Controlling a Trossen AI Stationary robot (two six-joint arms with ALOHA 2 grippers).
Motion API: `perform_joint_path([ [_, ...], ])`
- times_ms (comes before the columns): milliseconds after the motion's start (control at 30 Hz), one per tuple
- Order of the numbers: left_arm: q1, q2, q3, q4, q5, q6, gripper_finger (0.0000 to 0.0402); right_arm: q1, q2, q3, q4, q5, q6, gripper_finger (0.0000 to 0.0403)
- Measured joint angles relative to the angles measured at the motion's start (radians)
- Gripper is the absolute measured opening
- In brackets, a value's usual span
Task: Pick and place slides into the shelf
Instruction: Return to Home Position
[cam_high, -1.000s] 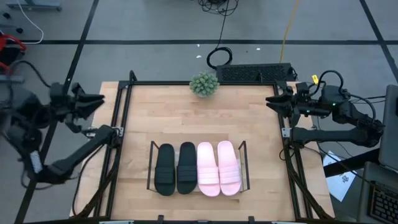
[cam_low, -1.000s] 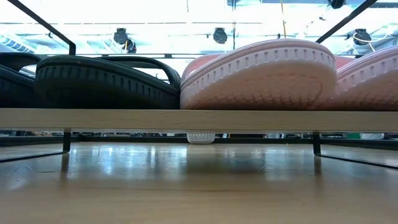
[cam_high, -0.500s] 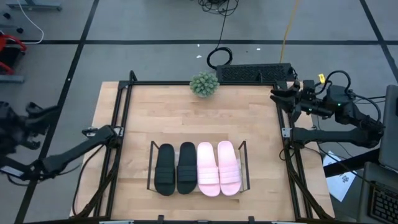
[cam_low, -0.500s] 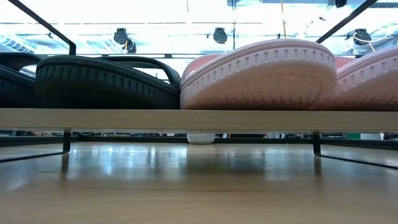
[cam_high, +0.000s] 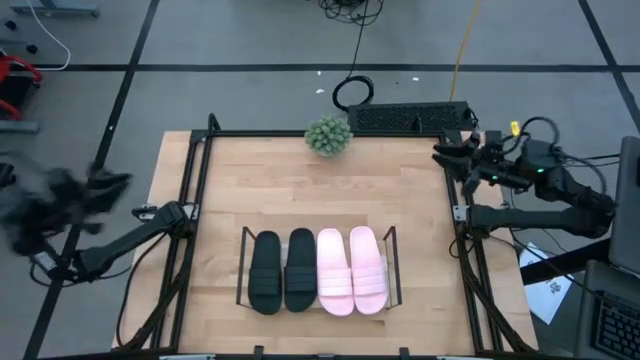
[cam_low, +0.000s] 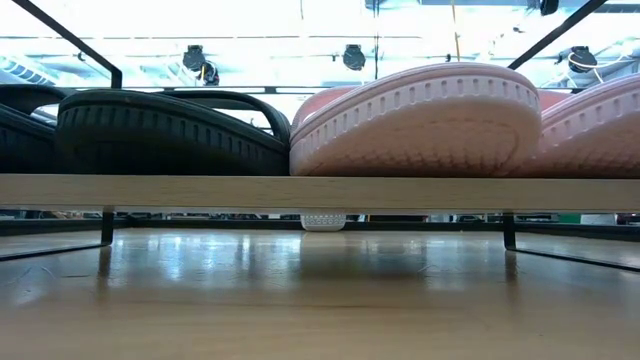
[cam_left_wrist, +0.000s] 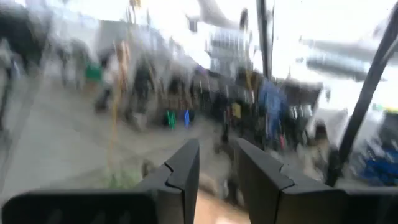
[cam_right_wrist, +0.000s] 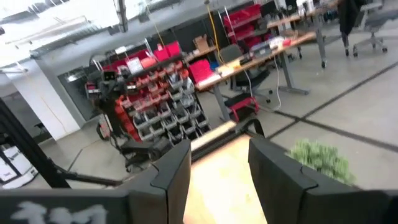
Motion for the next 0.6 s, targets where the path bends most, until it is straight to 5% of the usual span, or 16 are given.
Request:
perform_joint_path([
  [367,0.001,-0.001,-0.518,0.412,0.278,-0.167,0.0104,0.0,-0.05,-0.35,0.261,-0.108,0.05,0.0153],
  [600,0.017,-0.002,-0.687,0.625,0.332,-0.282,0.0104,0.0,-0.28,-0.435,0.277,-0.078,0.079,0.0153],
])
